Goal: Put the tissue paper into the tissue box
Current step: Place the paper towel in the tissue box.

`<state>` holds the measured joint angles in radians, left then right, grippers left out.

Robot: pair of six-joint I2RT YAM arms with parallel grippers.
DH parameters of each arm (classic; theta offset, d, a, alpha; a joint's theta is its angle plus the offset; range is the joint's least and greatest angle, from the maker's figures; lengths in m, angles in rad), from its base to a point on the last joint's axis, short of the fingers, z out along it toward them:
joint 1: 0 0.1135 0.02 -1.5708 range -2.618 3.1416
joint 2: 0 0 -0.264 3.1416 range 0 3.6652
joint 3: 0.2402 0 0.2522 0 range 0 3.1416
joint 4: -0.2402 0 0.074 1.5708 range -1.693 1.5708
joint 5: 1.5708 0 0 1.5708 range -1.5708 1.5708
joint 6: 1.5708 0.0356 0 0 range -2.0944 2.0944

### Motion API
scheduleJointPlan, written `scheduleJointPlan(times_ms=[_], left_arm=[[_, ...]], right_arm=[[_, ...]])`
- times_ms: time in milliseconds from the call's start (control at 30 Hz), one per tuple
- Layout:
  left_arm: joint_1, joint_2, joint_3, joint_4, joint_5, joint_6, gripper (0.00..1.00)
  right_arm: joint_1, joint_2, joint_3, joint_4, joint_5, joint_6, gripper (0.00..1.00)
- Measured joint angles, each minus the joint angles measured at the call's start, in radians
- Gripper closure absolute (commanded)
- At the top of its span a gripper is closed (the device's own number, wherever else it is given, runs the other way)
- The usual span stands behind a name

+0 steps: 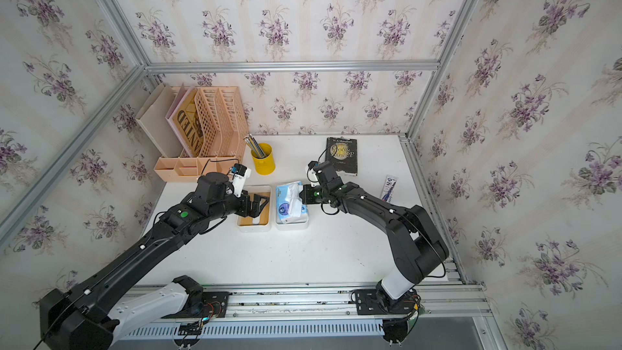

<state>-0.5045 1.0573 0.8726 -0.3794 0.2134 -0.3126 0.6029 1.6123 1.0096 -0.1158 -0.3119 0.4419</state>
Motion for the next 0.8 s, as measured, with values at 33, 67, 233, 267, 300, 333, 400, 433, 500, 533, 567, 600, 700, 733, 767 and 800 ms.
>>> scheduleJointPlan(times_ms=[33, 67, 233, 267, 300, 333, 400, 433, 500, 533, 567, 600, 700, 733, 767, 800], left_arm=[[0.0, 0.002, 0.002, 0.0, 0.0, 0.0, 0.01], [0.0, 0.004, 0.003, 0.0, 0.0, 0.0, 0.01], [0.0, 0.005, 0.005, 0.0, 0.0, 0.0, 0.01], [0.0, 0.006, 0.007, 0.0, 0.0, 0.001, 0.01], [0.0, 0.006, 0.008, 0.0, 0.0, 0.003, 0.01], [0.0, 0.006, 0.01, 0.0, 0.0, 0.004, 0.01], [0.0, 0.007, 0.012, -0.001, 0.0, 0.008, 0.01], [0.0, 0.008, 0.013, -0.001, 0.0, 0.011, 0.01], [0.0, 0.01, 0.014, -0.002, 0.0, 0.014, 0.01], [0.0, 0.01, 0.014, -0.003, 0.0, 0.017, 0.01], [0.0, 0.011, 0.015, -0.004, 0.0, 0.018, 0.01], [0.0, 0.012, 0.016, -0.005, 0.0, 0.018, 0.01], [0.0, 0.012, 0.016, -0.006, 0.0, 0.018, 0.01], [0.0, 0.012, 0.016, -0.006, 0.0, 0.018, 0.01], [0.0, 0.012, 0.016, -0.006, -0.001, 0.018, 0.01], [0.0, 0.012, 0.016, -0.007, -0.001, 0.019, 0.01]], right_arm=[[0.0, 0.005, 0.002, 0.005, 0.002, 0.001, 1.0], [0.0, 0.012, 0.005, 0.01, 0.002, 0.002, 1.0], [0.0, 0.033, 0.011, 0.032, 0.002, 0.004, 1.0], [0.0, 0.037, 0.011, 0.033, 0.002, 0.005, 1.0], [0.0, 0.039, 0.01, 0.037, 0.002, 0.007, 1.0], [0.0, 0.042, 0.008, 0.041, 0.002, 0.008, 1.0], [0.0, 0.047, 0.004, 0.047, 0.002, 0.011, 1.0], [0.0, 0.048, 0.002, 0.048, 0.002, 0.014, 1.0], [0.0, 0.054, -0.002, 0.057, 0.002, 0.025, 1.0], [0.0, 0.058, -0.004, 0.061, 0.002, 0.026, 1.0], [0.0, 0.06, -0.006, 0.066, 0.002, 0.026, 1.0], [0.0, 0.064, -0.008, 0.07, 0.001, 0.029, 1.0], [0.0, 0.072, -0.016, 0.079, 0.001, 0.031, 1.0], [0.0, 0.076, -0.019, 0.084, 0.0, 0.033, 1.0], [0.0, 0.079, -0.021, 0.088, 0.0, 0.033, 1.0], [0.0, 0.082, -0.024, 0.091, -0.002, 0.034, 1.0]])
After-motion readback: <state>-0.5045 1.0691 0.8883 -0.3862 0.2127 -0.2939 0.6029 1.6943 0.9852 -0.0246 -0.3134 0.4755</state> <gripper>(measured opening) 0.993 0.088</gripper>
